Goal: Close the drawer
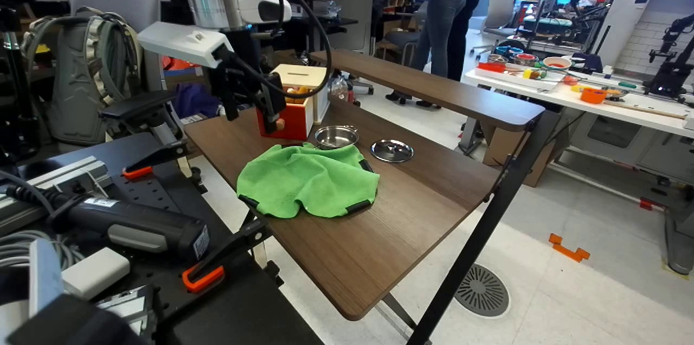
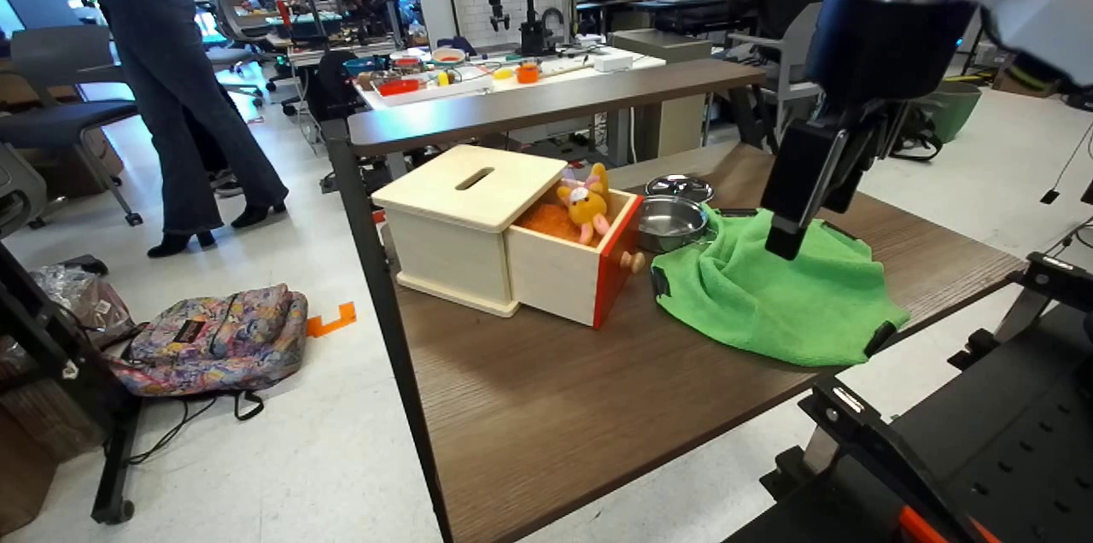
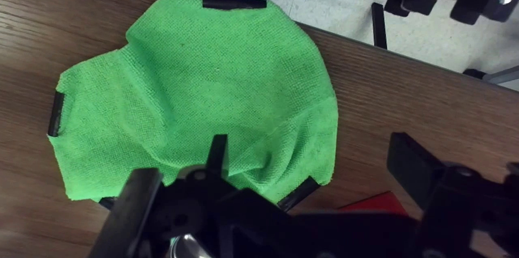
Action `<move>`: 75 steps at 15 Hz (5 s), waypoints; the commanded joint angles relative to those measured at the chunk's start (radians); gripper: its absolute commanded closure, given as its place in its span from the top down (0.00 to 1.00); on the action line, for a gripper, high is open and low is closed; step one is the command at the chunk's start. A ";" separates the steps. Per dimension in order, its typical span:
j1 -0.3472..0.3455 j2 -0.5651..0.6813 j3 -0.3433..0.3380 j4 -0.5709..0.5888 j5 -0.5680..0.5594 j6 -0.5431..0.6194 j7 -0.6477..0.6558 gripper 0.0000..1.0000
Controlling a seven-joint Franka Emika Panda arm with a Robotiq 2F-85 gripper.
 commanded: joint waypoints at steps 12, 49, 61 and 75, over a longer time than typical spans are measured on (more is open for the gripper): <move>-0.067 0.132 0.080 0.092 -0.010 0.154 -0.125 1.00; -0.195 0.427 0.246 0.330 -0.092 0.208 -0.264 0.58; -0.184 0.418 0.232 0.333 -0.092 0.195 -0.259 0.06; -0.118 0.402 0.218 0.389 -0.084 0.176 -0.235 0.06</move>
